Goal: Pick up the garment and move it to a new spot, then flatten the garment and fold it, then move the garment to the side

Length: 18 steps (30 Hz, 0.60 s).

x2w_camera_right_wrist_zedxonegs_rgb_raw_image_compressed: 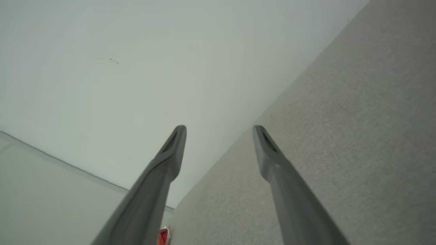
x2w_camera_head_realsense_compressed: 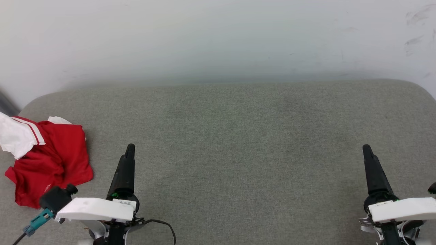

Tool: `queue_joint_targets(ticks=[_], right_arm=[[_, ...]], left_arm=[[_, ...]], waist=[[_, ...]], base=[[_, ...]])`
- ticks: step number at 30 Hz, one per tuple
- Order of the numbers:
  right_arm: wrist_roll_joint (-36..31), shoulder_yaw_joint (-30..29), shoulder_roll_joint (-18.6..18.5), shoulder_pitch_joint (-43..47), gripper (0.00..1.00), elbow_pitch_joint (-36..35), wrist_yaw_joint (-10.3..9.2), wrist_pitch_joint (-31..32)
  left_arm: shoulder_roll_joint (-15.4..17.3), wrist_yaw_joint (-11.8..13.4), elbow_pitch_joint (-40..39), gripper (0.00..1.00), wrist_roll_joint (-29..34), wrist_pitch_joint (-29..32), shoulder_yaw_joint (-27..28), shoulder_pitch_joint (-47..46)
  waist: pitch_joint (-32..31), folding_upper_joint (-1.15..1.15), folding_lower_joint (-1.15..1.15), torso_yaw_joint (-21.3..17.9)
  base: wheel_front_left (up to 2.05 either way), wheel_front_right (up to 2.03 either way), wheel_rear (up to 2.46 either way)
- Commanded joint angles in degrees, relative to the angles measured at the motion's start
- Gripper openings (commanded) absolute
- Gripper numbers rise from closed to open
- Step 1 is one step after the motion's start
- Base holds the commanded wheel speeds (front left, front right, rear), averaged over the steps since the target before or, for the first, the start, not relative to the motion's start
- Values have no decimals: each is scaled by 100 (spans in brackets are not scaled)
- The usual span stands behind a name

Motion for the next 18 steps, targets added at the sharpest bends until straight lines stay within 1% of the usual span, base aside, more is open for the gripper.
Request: queue_joint_targets(ticks=[1, 9, 10, 18], right_arm=[[-327, 19, 4, -52, 100, -164, 10, -32], [-1344, 59, 15, 67, 100, -406, 11, -19], [-1344, 59, 15, 67, 100, -406, 11, -19], [-2206, 142, -77, 190, 100, -556, 11, 17]], left_arm=[[49, -2, -110, 100, 275, -58, -36, -15], [130, -1, -103, 100, 1356, -215, -86, 50], [130, -1, -103, 100, 1356, -215, -86, 50], [195, 6, 48, 100, 2273, -359, -62, 141]], waist=[[-4, 0, 0, 3], [-19, 0, 0, 28], [-19, 0, 0, 28], [-36, 0, 0, 36]], base=[[0, 0, 0], [0, 0, 0], [0, 0, 0], [0, 0, 0]])
